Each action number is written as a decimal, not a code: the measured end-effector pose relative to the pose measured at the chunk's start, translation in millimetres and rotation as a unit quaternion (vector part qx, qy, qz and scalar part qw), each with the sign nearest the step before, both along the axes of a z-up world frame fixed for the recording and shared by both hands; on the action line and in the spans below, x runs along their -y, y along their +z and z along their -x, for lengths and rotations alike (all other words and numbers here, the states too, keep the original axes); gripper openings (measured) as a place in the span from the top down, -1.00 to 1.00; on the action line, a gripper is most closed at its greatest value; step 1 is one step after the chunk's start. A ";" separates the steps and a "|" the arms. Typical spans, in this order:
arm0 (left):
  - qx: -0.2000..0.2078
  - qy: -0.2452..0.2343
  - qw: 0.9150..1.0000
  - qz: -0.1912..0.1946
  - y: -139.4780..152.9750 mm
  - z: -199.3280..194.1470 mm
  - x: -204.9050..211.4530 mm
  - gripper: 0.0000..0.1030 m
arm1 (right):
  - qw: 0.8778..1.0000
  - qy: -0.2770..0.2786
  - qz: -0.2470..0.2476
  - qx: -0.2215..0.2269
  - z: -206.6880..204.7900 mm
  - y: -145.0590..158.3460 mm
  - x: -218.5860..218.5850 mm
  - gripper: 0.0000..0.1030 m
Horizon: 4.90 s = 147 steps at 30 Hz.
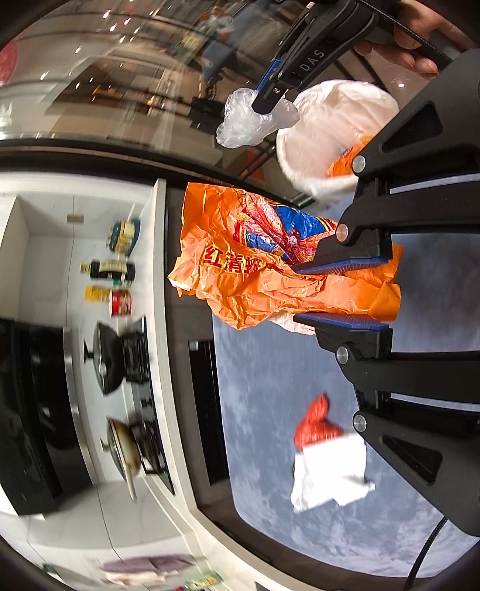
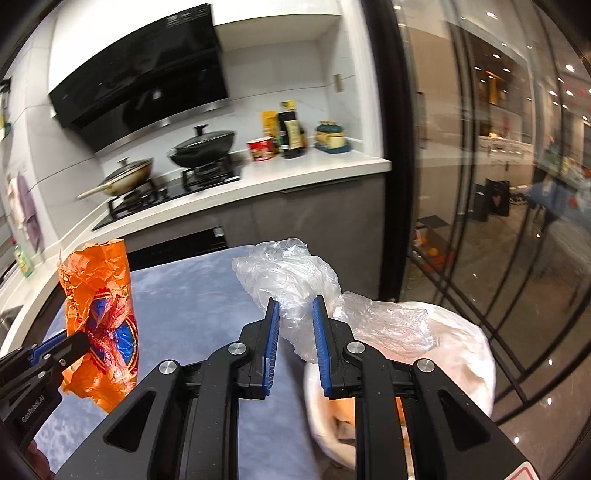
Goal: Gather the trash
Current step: 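Carry the orange printed bag and clear plastic bag over the trash bin, then open both tools to drop the two bags into the bin, then move both open tools back over the white paper towels on the table, then grasp a white paper towel with the left tool while the right tool grasps another towel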
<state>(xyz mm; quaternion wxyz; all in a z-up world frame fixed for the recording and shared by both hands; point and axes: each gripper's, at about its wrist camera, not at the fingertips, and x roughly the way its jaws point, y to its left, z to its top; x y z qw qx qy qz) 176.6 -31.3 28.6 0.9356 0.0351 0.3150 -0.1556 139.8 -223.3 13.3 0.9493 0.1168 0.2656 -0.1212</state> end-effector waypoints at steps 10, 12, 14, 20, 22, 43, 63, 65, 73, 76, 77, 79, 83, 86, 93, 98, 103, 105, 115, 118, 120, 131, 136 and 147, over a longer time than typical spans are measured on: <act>-0.001 -0.066 0.998 -0.019 -6.7 18.6 76.6 0.62 | 0.998 -0.060 -0.012 -0.014 35.2 -20.4 64.0 0.67; 0.000 -0.077 0.997 -0.023 -7.0 21.5 90.2 0.62 | 0.997 -0.068 -0.016 -0.016 40.5 -23.9 73.3 0.67; -0.002 -0.085 0.996 -0.026 -8.7 22.4 99.5 0.62 | 0.997 -0.074 -0.019 -0.018 43.6 -26.6 79.6 0.67; -0.009 -0.104 0.994 -0.035 -15.0 26.2 129.0 0.62 | 0.995 -0.089 -0.027 -0.025 54.5 -36.8 100.8 0.66; -0.010 -0.108 0.993 -0.039 -16.8 27.0 137.2 0.61 | 0.995 -0.093 -0.030 -0.027 56.8 -40.1 106.7 0.66; -0.029 -0.124 0.990 -0.054 -33.6 24.5 175.6 0.56 | 0.992 -0.112 -0.046 -0.031 63.2 -53.6 126.4 0.60; -0.033 -0.113 0.992 -0.040 -32.0 19.2 171.1 0.17 | 0.993 -0.115 -0.036 -0.013 65.0 -47.3 126.1 0.01; -0.032 -0.112 0.992 -0.039 -30.8 19.5 170.2 0.17 | 0.993 -0.114 -0.036 -0.011 65.0 -46.6 123.7 0.01; -0.030 -0.099 0.994 -0.030 -25.4 16.6 153.9 0.17 | 0.994 -0.103 -0.028 -0.003 63.7 -38.3 112.0 0.00; -0.028 -0.090 0.995 -0.028 -22.4 13.9 142.3 0.17 | 0.995 -0.095 -0.024 0.002 62.0 -32.5 103.1 -0.05; -0.027 -0.087 0.995 -0.027 -21.4 13.2 138.3 0.17 | 0.995 -0.093 -0.023 0.003 61.3 -30.9 100.2 -0.07; -0.026 -0.077 0.996 -0.023 -18.9 10.9 127.2 0.17 | 0.996 -0.087 -0.018 0.009 59.9 -26.6 92.0 -0.10; -0.024 -0.055 0.998 -0.017 -14.0 4.6 104.4 0.17 | 0.997 -0.069 -0.012 0.013 53.0 -19.5 73.7 -0.11; -0.022 -0.038 0.999 -0.014 -10.7 0.2 83.9 0.17 | 0.998 -0.057 -0.009 0.016 47.0 -15.7 59.8 -0.12; -0.019 0.022 1.000 -0.006 -5.8 -13.9 20.2 0.07 | 1.000 -0.015 -0.005 0.016 26.7 -9.0 16.1 -0.14; -0.023 0.068 0.997 -0.006 -8.0 -24.0 -31.5 0.05 | 1.000 0.018 -0.003 0.012 10.6 -7.9 -19.0 -0.14; -0.035 0.122 0.992 -0.002 -14.9 -36.6 -90.0 0.05 | 0.998 0.057 -0.004 0.004 -7.1 -10.3 -64.0 -0.14; -0.040 0.140 0.989 -0.002 -18.8 -39.9 -112.0 0.05 | 0.997 0.072 -0.004 0.001 -13.8 -12.0 -80.8 -0.14; -0.065 0.197 0.978 -0.011 -47.0 -55.2 -191.0 0.05 | 0.989 0.144 0.000 -0.029 -53.4 -29.1 -173.5 -0.14; -0.076 0.208 0.975 -0.011 -59.0 -61.8 -208.8 0.05 | 0.986 0.159 0.002 -0.039 -65.3 -36.8 -196.1 -0.14; -0.087 0.215 0.973 -0.008 -68.8 -66.0 -220.8 0.05 | 0.985 0.168 0.003 -0.045 -74.2 -40.9 -209.7 -0.14; -0.124 0.213 0.969 0.017 -107.3 -82.7 -245.1 0.07 | 0.976 0.204 0.009 -0.070 -109.0 -62.3 -259.4 -0.14; -0.130 0.192 0.973 0.019 -115.4 -86.4 -238.5 0.61 | 0.974 0.214 0.011 -0.074 -119.1 -66.8 -270.8 -0.14; -0.118 0.182 0.976 0.028 -106.9 -64.5 -256.4 1.00 | 0.968 0.239 0.016 -0.072 -135.3 -67.7 -297.8 -0.14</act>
